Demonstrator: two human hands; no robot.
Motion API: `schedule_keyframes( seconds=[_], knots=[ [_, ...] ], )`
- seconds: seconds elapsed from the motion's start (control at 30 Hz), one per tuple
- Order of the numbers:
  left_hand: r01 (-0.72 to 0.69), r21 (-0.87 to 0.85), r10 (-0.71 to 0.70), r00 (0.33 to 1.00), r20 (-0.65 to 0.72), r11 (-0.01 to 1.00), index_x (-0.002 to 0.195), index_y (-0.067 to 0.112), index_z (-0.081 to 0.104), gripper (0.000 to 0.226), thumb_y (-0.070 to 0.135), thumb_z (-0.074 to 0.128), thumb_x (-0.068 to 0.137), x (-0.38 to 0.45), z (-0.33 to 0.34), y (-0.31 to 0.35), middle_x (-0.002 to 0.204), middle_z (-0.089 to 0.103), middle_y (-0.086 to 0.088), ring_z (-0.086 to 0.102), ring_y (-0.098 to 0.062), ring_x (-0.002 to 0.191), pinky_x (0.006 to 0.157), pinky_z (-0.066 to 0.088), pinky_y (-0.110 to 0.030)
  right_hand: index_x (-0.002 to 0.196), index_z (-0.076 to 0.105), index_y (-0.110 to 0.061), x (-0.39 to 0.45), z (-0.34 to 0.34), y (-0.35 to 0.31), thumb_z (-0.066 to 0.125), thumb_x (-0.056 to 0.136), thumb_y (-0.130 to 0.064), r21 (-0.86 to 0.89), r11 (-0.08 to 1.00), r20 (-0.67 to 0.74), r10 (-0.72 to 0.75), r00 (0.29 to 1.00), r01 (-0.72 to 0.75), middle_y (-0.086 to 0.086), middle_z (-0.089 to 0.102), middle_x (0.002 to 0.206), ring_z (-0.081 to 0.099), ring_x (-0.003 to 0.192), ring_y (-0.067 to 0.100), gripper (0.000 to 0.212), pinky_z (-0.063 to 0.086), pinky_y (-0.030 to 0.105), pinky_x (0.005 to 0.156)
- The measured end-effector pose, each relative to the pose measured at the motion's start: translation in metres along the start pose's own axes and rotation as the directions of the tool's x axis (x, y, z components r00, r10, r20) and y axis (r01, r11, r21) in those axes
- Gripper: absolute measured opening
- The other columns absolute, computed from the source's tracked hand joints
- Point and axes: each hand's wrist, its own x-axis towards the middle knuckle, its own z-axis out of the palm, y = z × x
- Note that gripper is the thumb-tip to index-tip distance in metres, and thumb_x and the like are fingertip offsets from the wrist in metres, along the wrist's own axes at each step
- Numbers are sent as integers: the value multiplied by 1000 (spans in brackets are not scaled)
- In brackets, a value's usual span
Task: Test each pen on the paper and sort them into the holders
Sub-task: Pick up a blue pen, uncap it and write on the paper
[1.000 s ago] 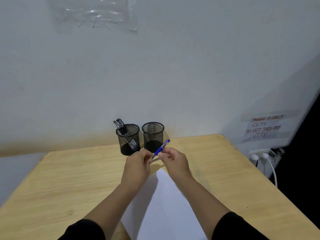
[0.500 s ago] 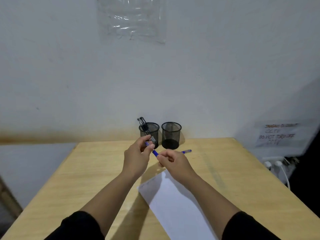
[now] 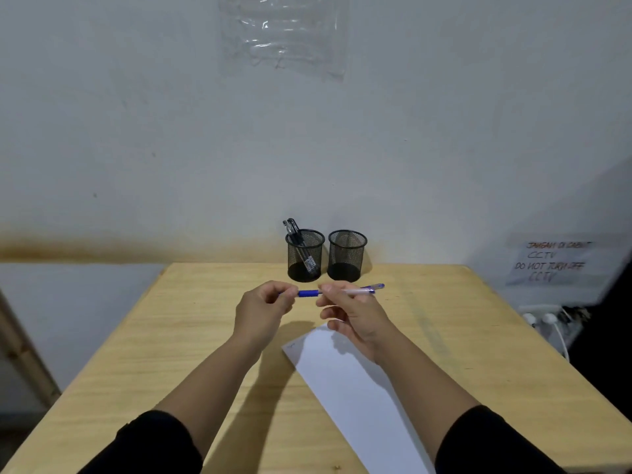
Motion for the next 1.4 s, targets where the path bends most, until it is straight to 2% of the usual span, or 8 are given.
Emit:
schedule_keyframes(
  seconds=[0.13, 0.3, 0.43, 0.5, 0.6, 0.83, 1.23, 1.4],
  knots=[
    [-34, 4, 34, 995, 97, 999, 85, 23, 70, 12, 15, 61, 86, -3, 8, 3, 80, 70, -1, 65, -13, 79, 80, 52, -25, 87, 60, -8, 1, 8, 6, 55, 92, -13, 1, 998, -5, -57, 998, 57, 7, 58, 68, 52, 51, 8, 9, 39, 16, 45],
    [-38, 33, 32, 987, 158, 999, 84, 16, 71, 13, 13, 59, 87, 2, 6, 2, 68, 63, 0, 56, -8, 64, 72, 52, -18, 83, 59, -2, -2, 8, 10, 54, 92, -9, -134, 974, -14, -184, 983, 180, 6, 60, 62, 52, 49, 10, 12, 42, 18, 47],
    [63, -106, -75, 991, -110, 992, 76, 11, 70, 19, 10, 55, 89, 17, -22, -11, 64, 57, -3, 49, -12, 56, 59, 48, -16, 71, 55, -7, -7, -11, 0, 55, 91, -7, -131, 956, -88, -276, 957, 264, 7, 58, 59, 50, 46, 10, 20, 41, 19, 45],
    [108, 80, -92, 978, -185, 991, 77, 14, 70, 16, 17, 58, 87, 19, -48, -25, 65, 60, -3, 53, -17, 61, 62, 44, -25, 70, 55, -7, -9, -31, -7, 55, 91, -7, -134, 960, -126, -261, 957, 245, 10, 58, 60, 50, 45, 11, 21, 41, 19, 45],
    [74, 329, -43, 994, -102, 941, 81, 21, 70, 9, 21, 63, 84, 9, -45, -32, 74, 65, 6, 58, -11, 73, 62, 39, -21, 73, 57, -7, -7, -41, -2, 53, 92, -7, -101, 977, -176, -203, 963, 187, 11, 57, 62, 50, 45, 12, 19, 41, 20, 44],
    [-6, 373, 41, 995, -86, 928, 84, 14, 66, 14, 2, 57, 85, 9, -3, -45, 76, 63, 6, 57, 4, 68, 56, 40, -3, 88, 66, -3, -6, -34, 22, 55, 91, -13, -108, 992, -195, -93, 976, 73, 10, 62, 65, 55, 52, 12, 15, 47, 20, 48],
    [-59, 500, 137, 983, -120, 864, 99, 11, 69, 17, 12, 64, 83, 11, -3, -61, 94, 72, -3, 60, -14, 86, 78, 38, -21, 93, 70, -7, 3, -43, 32, 51, 93, -11, -43, 999, -255, -7, 967, -4, 10, 66, 67, 57, 53, 15, 19, 50, 22, 49],
    [-216, 549, 269, 963, -16, 807, 101, 18, 67, 17, 22, 57, 88, -7, 15, -52, 108, 65, 6, 53, -15, 107, 87, 31, -20, 77, 65, -12, 8, -42, 32, 59, 88, -13, -185, 983, -245, -35, 969, -11, 6, 57, 59, 46, 44, 11, 13, 34, 21, 39]
  ],
)
